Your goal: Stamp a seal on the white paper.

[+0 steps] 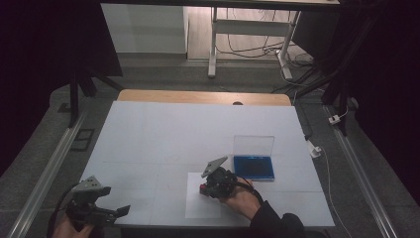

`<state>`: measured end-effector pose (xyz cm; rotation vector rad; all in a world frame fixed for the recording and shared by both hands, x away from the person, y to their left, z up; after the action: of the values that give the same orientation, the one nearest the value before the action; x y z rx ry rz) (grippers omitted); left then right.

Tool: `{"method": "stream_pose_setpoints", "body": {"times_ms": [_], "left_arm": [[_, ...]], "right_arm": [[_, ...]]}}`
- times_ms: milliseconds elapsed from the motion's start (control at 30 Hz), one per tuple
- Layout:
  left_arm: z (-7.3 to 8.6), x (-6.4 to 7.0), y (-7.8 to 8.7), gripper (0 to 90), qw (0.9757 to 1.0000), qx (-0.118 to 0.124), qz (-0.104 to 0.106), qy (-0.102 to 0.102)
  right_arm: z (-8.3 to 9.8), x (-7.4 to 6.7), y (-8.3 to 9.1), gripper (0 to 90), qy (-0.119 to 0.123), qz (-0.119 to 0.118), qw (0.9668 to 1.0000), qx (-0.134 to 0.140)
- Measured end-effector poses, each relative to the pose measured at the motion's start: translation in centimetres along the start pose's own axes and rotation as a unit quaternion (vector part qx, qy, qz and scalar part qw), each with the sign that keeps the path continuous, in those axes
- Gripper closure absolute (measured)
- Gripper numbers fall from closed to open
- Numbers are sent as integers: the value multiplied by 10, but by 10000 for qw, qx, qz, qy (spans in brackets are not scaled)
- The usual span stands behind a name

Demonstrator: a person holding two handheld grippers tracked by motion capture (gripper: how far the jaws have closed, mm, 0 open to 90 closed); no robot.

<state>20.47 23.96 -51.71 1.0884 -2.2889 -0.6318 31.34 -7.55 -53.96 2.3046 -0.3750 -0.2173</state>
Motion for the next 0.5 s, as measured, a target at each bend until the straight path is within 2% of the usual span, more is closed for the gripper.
{"method": "stream_pose_setpoints", "body": {"times_ms": [67,167,233,367,500], "left_arm": [[0,0,0,5,10000,7,0,1],[0,0,0,5,10000,15,4,5],[0,0,0,5,10000,15,5,5],[0,0,0,5,10000,14,4,-1],[0,0,0,5,10000,17,11,-9]], "right_arm": [[2,3,0,810,-124,-93,9998,85],[3,5,1,810,-168,-140,9997,136],[3,2,1,810,-65,-74,9998,145],[2,-7,0,809,330,212,9992,89],[3,-6,1,807,369,183,9990,173]]}}
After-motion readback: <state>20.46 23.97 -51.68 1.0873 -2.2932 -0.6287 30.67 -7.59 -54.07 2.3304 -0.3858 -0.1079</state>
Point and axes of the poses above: each handheld gripper's, and its own axes: y roughly backward along the jaws, z roughly out of its underside, x roughly to its right, the point moved 5 cm from there along -y, roughly forward along the jaws, and after that the axes turned 10 degrees about x, right-handed, at the moved point
